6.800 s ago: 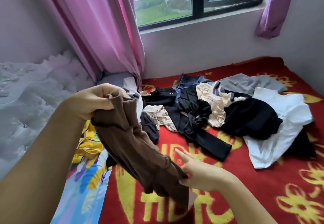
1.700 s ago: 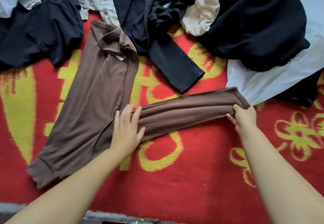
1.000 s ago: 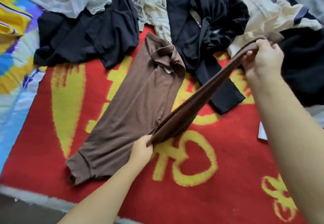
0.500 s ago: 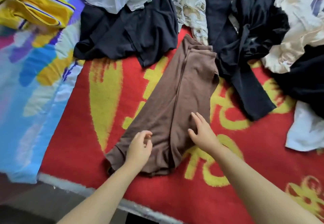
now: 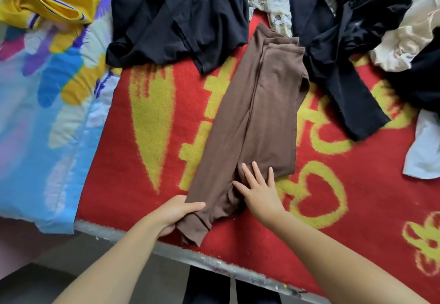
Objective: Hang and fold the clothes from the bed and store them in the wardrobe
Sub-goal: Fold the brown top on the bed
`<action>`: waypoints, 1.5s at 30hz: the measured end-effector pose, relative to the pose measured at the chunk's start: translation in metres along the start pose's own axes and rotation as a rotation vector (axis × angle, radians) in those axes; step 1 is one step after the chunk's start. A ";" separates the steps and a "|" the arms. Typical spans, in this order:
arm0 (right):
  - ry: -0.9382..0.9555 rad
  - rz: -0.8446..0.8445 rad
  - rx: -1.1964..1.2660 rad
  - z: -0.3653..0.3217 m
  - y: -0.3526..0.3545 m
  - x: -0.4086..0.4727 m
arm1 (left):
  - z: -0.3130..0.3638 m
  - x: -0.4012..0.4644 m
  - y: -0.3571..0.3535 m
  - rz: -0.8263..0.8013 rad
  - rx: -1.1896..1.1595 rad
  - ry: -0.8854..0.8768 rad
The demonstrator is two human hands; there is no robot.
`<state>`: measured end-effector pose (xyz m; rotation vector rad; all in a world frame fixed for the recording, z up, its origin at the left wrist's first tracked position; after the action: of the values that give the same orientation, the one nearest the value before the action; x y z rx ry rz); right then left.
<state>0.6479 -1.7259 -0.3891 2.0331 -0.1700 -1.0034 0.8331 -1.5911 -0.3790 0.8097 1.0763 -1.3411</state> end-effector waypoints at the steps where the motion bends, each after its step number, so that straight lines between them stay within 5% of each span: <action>1: 0.014 -0.011 0.030 0.001 0.003 -0.001 | -0.005 -0.003 -0.002 -0.036 -0.075 0.014; 11: 0.123 -0.356 0.124 0.000 0.006 -0.055 | -0.017 -0.048 -0.035 -0.327 -0.154 0.114; 15: 0.115 -0.451 0.431 0.000 0.012 -0.089 | 0.001 -0.070 -0.071 -0.399 -0.357 0.077; 17: 0.006 -0.321 0.752 0.013 0.037 -0.084 | 0.026 -0.065 -0.080 -0.353 -0.557 0.065; 20: -0.320 0.126 1.267 0.053 0.076 -0.056 | 0.082 -0.040 -0.077 -0.237 -0.892 -0.077; 22: -0.542 0.376 1.350 0.079 0.083 -0.042 | 0.112 -0.020 -0.070 -0.162 -0.932 -0.150; 25: -0.534 0.561 0.989 0.078 0.082 -0.042 | 0.132 0.003 -0.064 0.133 -0.514 -0.205; 28: -0.037 0.615 0.616 0.030 0.073 -0.055 | 0.126 0.006 -0.052 0.623 0.368 -0.491; 30: 0.142 0.487 0.275 0.002 0.044 -0.059 | 0.106 0.008 -0.056 0.648 0.986 -0.719; 33: -0.046 0.199 0.055 0.005 0.015 -0.050 | 0.062 0.024 -0.060 0.523 1.706 -0.635; 36: -0.222 0.069 0.091 0.040 0.009 -0.028 | 0.065 0.046 -0.046 0.577 1.826 -0.450; 40: -0.209 -0.045 0.129 0.048 0.019 -0.016 | 0.088 0.061 -0.043 0.609 1.910 -0.501; 45: -0.174 -0.263 0.182 0.031 0.028 -0.041 | 0.068 0.035 -0.055 0.325 1.978 -0.363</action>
<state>0.6049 -1.7453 -0.3546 2.1705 -0.0895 -1.3741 0.7856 -1.6722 -0.3817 1.8160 -1.0487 -1.8670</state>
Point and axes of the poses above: each hand's wrist, its own x-axis towards the middle knuckle, its own y-axis out of the back of the hand, z = x × y, the point moved 3 cm from there along x, towards the middle knuckle, and after that the axes turned 14 degrees about x, right-handed, at the moved point
